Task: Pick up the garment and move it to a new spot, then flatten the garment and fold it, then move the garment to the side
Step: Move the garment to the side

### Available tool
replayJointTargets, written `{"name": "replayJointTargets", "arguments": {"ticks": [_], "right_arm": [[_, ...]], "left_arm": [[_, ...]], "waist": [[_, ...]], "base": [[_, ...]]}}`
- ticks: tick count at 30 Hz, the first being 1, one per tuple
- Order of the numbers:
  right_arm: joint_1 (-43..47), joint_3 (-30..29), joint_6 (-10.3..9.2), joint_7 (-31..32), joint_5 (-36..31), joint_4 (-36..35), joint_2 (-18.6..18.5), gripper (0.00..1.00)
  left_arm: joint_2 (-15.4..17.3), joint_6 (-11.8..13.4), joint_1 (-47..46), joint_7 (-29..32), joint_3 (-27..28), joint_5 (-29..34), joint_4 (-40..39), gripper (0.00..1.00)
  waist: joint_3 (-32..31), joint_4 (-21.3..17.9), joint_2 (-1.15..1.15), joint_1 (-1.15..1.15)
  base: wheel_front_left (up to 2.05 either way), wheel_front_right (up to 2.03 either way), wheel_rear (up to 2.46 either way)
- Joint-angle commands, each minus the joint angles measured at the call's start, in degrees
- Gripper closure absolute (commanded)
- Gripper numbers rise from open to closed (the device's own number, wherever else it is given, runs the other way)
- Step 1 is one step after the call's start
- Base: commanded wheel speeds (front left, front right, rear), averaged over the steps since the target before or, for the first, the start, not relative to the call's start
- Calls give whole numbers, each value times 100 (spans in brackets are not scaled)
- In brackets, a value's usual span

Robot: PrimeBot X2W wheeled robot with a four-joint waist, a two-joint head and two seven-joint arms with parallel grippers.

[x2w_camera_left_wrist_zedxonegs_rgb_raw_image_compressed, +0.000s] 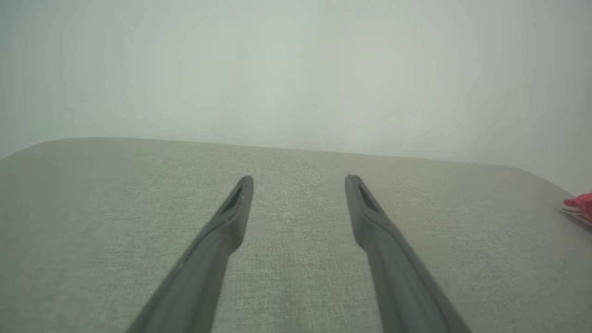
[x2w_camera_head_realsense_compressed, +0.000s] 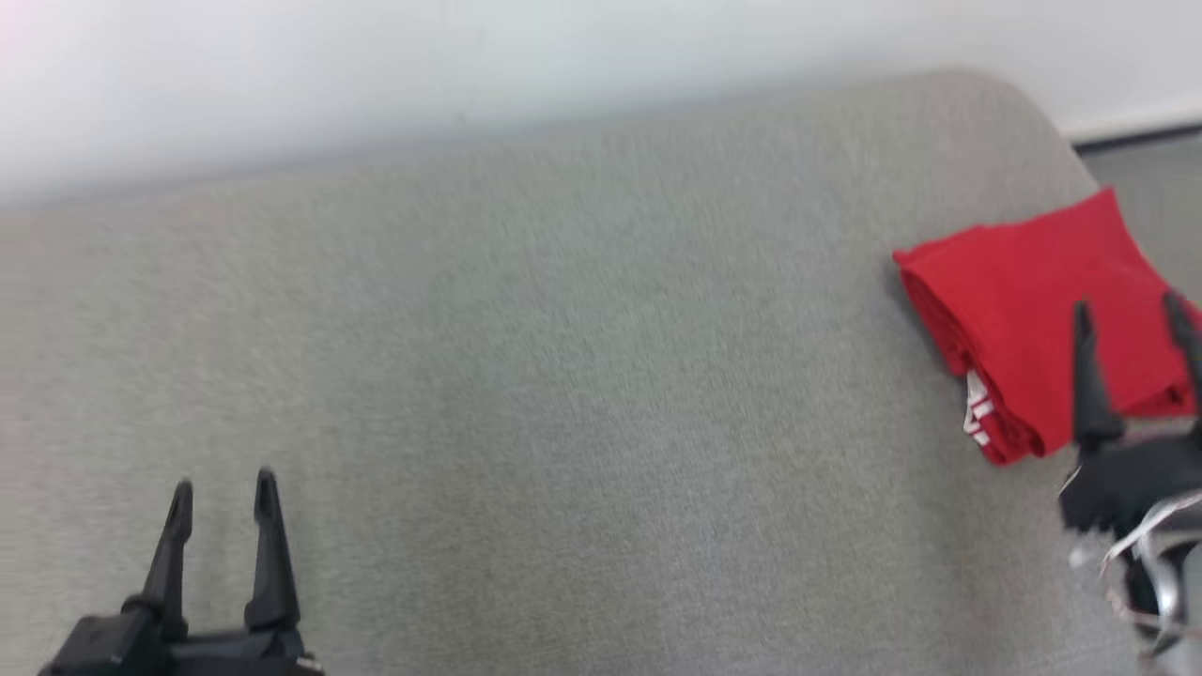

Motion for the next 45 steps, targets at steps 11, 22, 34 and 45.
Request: {"name": "replayJointTargets", "arguments": {"ticks": [11, 22, 34, 45], "right_arm": [[860, 656, -17, -669, 276, 355, 357, 0], [1131, 772, -17, -1108, 71, 816, 708, 0], [1159, 688, -16, -1353, -175, 1275, 896, 0], [1064, 653, -17, -1404, -204, 1357, 968, 0]], "left_arm": [[-128, -1, 422, -15, 268, 275, 567, 0], [-168, -29, 591, -15, 253, 377, 774, 0], [-172, -40, 541, -15, 252, 326, 882, 0], [-173, -44, 519, -15, 273, 303, 848, 0]], "waist": [[-1091, 790, 1, 2], [-1250, 928, 1, 2], [-1344, 819, 1, 2], [-1311, 783, 1, 2]], "base": [[0, 0, 0], [0, 0, 0], [0, 0, 0], [0, 0, 0]]}}
